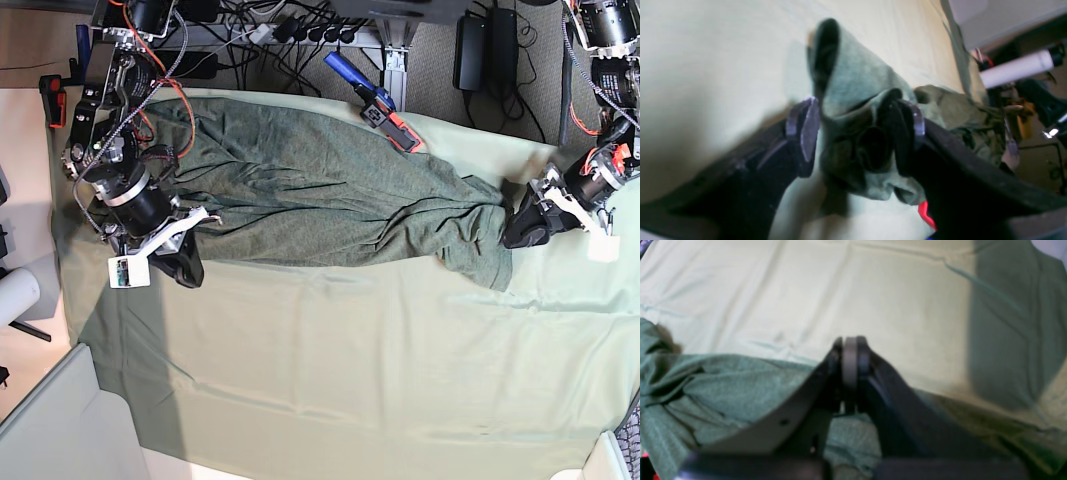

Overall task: Fold the T-shirt properly
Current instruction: 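Hold both shirt ends and pull them apart to stretch the shirt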

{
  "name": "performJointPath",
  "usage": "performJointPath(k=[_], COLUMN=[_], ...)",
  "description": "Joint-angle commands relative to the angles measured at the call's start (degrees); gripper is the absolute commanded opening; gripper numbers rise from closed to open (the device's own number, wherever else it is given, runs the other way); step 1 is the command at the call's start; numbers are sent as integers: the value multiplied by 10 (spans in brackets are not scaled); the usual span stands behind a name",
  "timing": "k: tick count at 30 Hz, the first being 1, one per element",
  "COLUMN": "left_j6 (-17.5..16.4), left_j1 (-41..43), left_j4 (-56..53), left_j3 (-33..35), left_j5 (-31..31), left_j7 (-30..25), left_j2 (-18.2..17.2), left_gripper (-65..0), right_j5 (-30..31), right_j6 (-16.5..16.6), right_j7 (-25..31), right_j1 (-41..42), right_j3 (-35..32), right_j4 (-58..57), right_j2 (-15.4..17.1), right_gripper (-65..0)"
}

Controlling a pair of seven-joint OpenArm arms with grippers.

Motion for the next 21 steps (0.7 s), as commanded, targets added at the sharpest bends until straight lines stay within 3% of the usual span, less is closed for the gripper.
performJointPath(k=[1, 5, 14, 21], left_j6=[-18, -17, -17, -16], left_j1=[-5, -11, -47, -47], left_j4=[8, 8, 7, 5], left_j3=[10, 55, 64, 104], left_j5=[-11, 12, 35, 91], left_j7=[-5, -3, 4, -2], left_j2=[-8, -16, -20, -21], left_gripper=[-267, -206, -206, -206], right_j5=[11, 26, 29, 30], right_j6=[4, 4, 4, 4], right_j7=[15, 16, 3, 2], right_j1=[5, 5, 0, 0], right_j3=[5, 5, 4, 4], right_j4=[9, 9, 9, 9], right_j2=[8, 8, 7, 7], right_gripper=[-650, -650, -650, -650])
